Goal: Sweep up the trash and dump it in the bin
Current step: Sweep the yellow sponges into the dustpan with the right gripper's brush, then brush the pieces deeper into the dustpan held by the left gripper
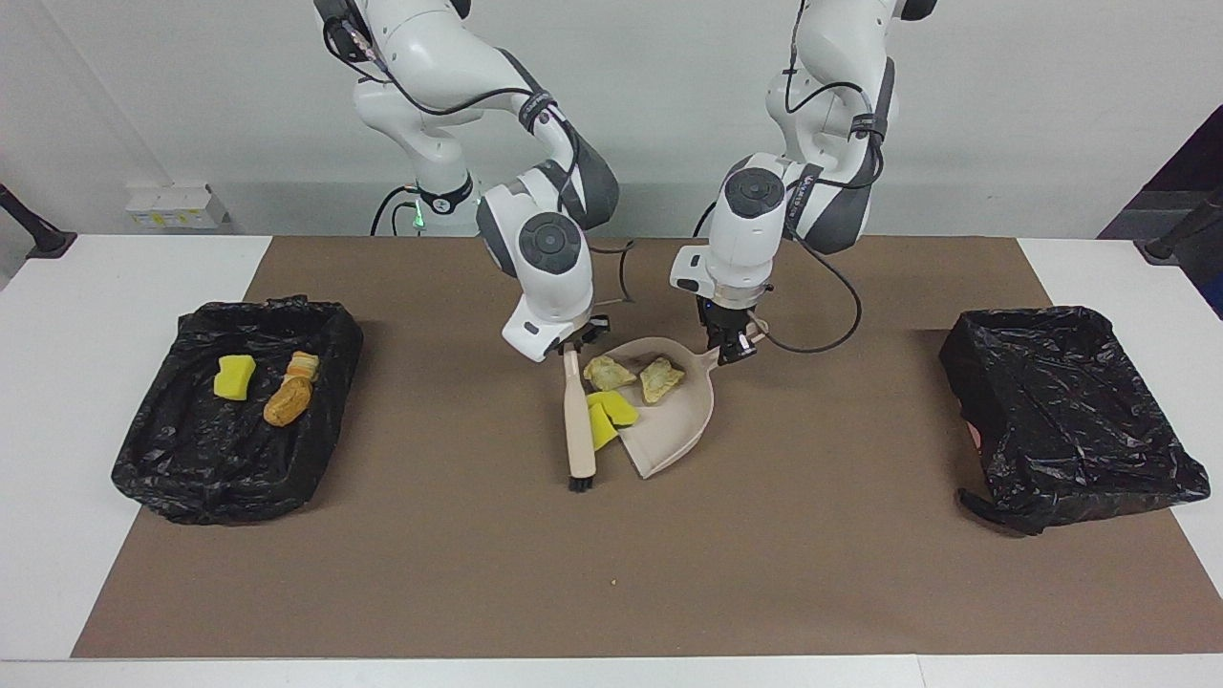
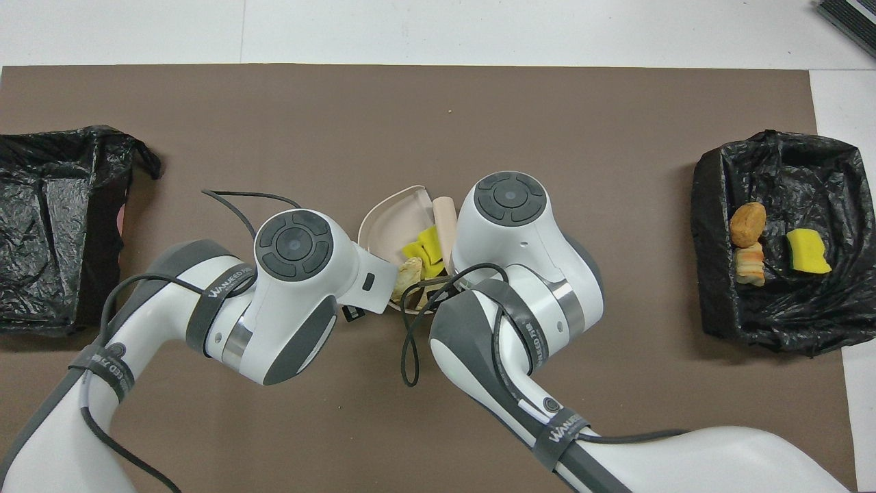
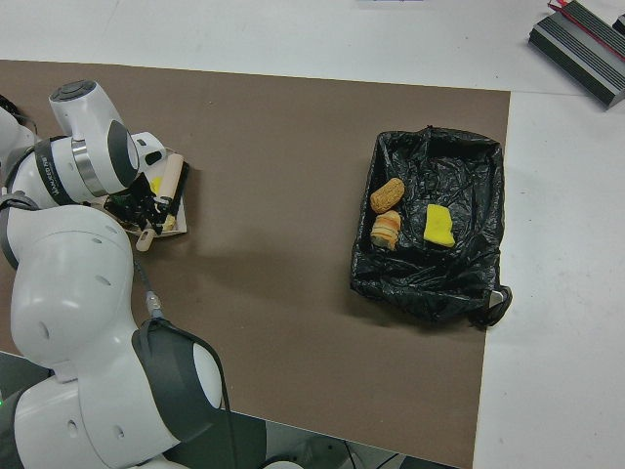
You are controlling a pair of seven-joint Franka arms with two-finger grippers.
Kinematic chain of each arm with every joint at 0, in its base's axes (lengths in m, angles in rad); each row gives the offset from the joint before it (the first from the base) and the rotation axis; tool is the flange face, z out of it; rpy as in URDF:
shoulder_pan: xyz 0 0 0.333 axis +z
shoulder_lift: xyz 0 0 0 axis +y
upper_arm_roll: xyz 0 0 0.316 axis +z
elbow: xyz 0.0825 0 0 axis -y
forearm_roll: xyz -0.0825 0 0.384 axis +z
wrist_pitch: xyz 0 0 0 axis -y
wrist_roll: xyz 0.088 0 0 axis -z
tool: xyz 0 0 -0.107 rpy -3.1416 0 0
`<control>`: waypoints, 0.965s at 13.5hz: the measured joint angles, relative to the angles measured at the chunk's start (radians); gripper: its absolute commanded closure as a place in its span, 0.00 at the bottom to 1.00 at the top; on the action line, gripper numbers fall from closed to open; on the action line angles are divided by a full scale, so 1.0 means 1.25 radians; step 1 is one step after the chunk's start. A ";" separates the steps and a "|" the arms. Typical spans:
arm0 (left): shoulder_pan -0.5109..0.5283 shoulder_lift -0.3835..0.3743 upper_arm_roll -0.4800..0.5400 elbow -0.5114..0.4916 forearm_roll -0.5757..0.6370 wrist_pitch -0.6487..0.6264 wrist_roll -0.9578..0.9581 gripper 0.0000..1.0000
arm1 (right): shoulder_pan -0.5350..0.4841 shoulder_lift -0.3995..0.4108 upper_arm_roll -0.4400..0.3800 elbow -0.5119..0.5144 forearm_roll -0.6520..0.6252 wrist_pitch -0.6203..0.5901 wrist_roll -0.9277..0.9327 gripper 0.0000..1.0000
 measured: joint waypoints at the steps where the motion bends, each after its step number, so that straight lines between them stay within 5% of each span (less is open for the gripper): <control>1: 0.000 0.000 0.000 0.000 0.000 0.000 0.000 1.00 | 0.000 -0.001 0.006 0.000 0.011 0.011 0.000 1.00; 13: 0.010 -0.001 0.010 0.000 -0.001 0.010 -0.197 1.00 | -0.056 -0.073 0.008 0.002 0.019 0.019 -0.066 1.00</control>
